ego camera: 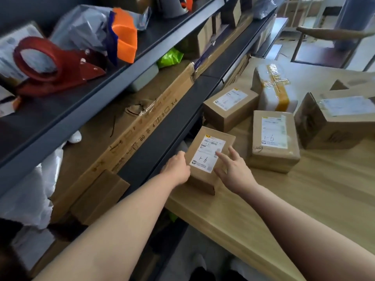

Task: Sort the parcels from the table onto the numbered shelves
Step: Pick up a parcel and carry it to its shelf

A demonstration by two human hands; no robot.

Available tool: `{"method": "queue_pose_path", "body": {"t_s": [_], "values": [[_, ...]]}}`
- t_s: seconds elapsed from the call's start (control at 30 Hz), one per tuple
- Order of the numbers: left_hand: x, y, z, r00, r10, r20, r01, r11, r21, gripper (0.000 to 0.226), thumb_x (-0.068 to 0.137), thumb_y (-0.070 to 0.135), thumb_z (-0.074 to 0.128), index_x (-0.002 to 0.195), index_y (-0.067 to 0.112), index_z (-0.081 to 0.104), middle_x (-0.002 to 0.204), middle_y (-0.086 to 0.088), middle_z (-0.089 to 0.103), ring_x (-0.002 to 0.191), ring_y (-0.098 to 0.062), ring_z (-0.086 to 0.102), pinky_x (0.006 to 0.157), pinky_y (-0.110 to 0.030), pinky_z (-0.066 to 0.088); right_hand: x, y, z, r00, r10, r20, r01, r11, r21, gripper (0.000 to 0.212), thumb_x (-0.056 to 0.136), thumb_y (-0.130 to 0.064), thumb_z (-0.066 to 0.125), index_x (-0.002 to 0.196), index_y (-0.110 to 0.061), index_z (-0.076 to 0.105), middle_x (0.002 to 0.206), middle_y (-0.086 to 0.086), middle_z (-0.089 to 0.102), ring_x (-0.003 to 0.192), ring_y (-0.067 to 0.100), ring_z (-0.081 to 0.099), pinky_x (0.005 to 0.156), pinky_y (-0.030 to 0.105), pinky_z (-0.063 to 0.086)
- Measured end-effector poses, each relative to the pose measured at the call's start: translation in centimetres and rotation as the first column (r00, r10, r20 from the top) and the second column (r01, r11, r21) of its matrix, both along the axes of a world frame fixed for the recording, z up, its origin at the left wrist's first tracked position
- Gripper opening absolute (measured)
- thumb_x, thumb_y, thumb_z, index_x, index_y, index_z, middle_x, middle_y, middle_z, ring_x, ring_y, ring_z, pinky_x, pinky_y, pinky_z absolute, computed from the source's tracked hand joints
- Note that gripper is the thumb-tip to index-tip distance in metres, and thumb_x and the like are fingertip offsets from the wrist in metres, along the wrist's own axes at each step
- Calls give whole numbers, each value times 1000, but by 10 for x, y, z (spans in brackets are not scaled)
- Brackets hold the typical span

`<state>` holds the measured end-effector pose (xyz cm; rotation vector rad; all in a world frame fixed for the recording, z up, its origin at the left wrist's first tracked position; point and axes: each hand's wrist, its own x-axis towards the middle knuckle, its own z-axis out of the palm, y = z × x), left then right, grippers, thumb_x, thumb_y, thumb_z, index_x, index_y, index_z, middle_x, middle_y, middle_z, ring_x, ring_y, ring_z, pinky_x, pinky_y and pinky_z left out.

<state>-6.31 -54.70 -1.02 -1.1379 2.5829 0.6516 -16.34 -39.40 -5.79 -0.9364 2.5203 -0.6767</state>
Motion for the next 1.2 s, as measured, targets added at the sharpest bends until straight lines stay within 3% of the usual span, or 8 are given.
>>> {"method": "queue_pose_path", "body": {"t_s": [0.2, 0.33, 0.4, 0.5, 0.6, 0.7, 0.9, 1.2], "values": [[-7, -1, -22, 998, 22, 57, -19, 999, -42, 35, 100, 34, 45, 129, 14, 49, 129, -9, 59, 113, -30, 58, 85, -37, 48, 13, 6, -14, 989, -93, 115, 98, 994, -40, 53, 92, -40, 57, 142, -31, 44, 162, -5, 9, 140, 14, 34, 103, 34, 42], [13, 7, -43, 996, -46, 82, 36, 992, 122, 36, 97, 49, 42, 111, 17, 50, 122, -9, 59, 107, -29, 57, 87, -39, 49, 18, 22, -9, 986, -136, 95, 138, 990, -14, 52, 90, -40, 61, 140, -33, 47, 160, -11, 17, 137, 8, 38, 101, 29, 42], [17, 3, -47, 998, -47, 32, 39, 978, 207, 39, 96, 47, 48, 124, 20, 47, 130, -8, 56, 113, -28, 54, 93, -40, 47, 25, 28, -7, 986, -140, 88, 140, 990, 4, 52, 90, -41, 61, 140, -34, 47, 159, -11, 19, 137, 9, 37, 101, 29, 41], [9, 0, -46, 995, -14, -97, 47, 935, 351, 76, 93, 26, 61, 154, 29, 15, 150, -2, 42, 133, -25, 44, 109, -41, 38, 40, 29, -10, 973, -195, 120, 195, 981, 10, 51, 92, -36, 61, 140, -32, 46, 158, -6, 22, 137, 14, 38, 103, 31, 38], [6, 2, -42, 985, 61, -162, 30, 861, 508, 89, 91, 6, 61, 156, 29, 5, 154, -2, 34, 136, -22, 38, 109, -36, 34, 53, 23, -18, 927, -297, 228, 324, 942, -89, 56, 93, -20, 60, 144, -28, 39, 153, 2, 32, 139, 18, 34, 109, 28, 29], [14, 4, -39, 977, 110, -183, 19, 810, 586, 83, 95, 5, 55, 157, 29, 4, 157, -4, 28, 139, -21, 32, 109, -35, 31, 56, 21, -16, 857, -358, 370, 427, 896, -123, 66, 94, -13, 58, 151, -29, 28, 152, -1, 36, 138, 18, 35, 110, 28, 28], [18, 7, -36, 967, 143, -211, 19, 785, 619, 72, 101, 8, 46, 157, 28, 4, 157, -3, 27, 141, -21, 30, 110, -35, 29, 45, 22, -5, 821, -310, 479, 375, 926, -43, 73, 95, -18, 58, 151, -40, 17, 153, -3, 35, 136, 18, 39, 108, 33, 38], [53, 54, -45, 934, 322, -152, -177, 790, 587, 69, 103, 16, 41, 154, 40, 1, 155, -2, 32, 134, -24, 39, 112, -42, 34, 59, 55, -6, 897, -123, 425, 171, 982, -76, 70, 96, -20, 55, 152, -37, 17, 155, -5, 31, 139, 17, 34, 109, 29, 29]]}}
